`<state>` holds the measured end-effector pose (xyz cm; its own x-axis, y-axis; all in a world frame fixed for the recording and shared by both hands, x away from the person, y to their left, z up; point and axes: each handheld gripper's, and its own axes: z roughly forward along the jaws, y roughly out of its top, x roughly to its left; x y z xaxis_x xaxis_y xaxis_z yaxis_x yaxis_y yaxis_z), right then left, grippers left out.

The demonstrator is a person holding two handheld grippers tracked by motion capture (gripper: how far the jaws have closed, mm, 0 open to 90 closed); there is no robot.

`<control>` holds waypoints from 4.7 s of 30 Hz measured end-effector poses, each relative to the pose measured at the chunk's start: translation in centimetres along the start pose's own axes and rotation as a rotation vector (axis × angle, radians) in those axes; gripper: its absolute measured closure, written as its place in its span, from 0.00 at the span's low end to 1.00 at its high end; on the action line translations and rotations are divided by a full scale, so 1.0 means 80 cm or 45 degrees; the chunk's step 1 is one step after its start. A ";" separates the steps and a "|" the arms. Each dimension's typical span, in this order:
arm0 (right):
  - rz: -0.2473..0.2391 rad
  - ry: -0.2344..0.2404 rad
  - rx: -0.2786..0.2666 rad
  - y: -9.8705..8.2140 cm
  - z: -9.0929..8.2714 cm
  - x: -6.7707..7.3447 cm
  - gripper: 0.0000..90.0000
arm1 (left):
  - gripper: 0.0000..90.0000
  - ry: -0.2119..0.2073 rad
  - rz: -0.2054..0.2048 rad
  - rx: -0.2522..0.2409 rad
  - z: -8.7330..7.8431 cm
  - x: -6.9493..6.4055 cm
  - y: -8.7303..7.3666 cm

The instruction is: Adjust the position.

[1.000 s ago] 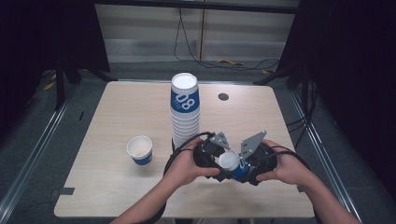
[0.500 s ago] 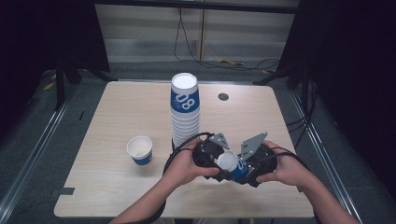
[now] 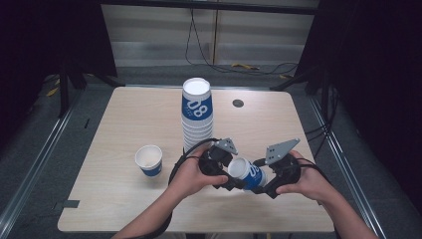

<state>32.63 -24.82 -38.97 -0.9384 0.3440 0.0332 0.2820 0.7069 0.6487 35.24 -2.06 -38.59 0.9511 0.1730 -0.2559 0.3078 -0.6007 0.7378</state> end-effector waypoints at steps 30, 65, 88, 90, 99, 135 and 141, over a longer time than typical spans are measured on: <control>0.107 0.014 -0.098 -0.006 0.006 0.002 0.15 | 0.32 -0.006 -0.023 -0.056 -0.008 0.001 0.007; -0.225 -0.074 0.440 0.009 0.004 0.005 0.23 | 0.22 0.084 0.145 0.201 0.008 -0.016 0.000; -0.364 -0.032 0.534 0.017 0.016 0.014 0.23 | 0.30 0.048 0.189 0.196 0.031 -0.019 0.008; -0.354 -0.033 0.516 0.018 0.015 0.013 0.23 | 0.33 0.040 0.185 0.189 0.032 -0.018 0.008; -0.267 0.001 0.338 0.005 0.007 0.008 0.17 | 0.33 0.004 0.158 0.154 0.022 -0.013 0.003; -0.003 0.020 -0.214 -0.028 -0.009 -0.017 0.11 | 0.33 -0.018 0.053 -0.032 -0.007 0.003 -0.005; -0.097 0.032 -0.199 -0.023 -0.007 -0.010 0.13 | 0.33 -0.035 0.075 -0.021 -0.003 0.000 -0.006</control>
<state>32.80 -26.73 -39.74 -0.9610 0.2764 -0.0032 0.1771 0.6247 0.7605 35.08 -1.62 -38.77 0.9665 0.1161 -0.2287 0.2520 -0.5964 0.7621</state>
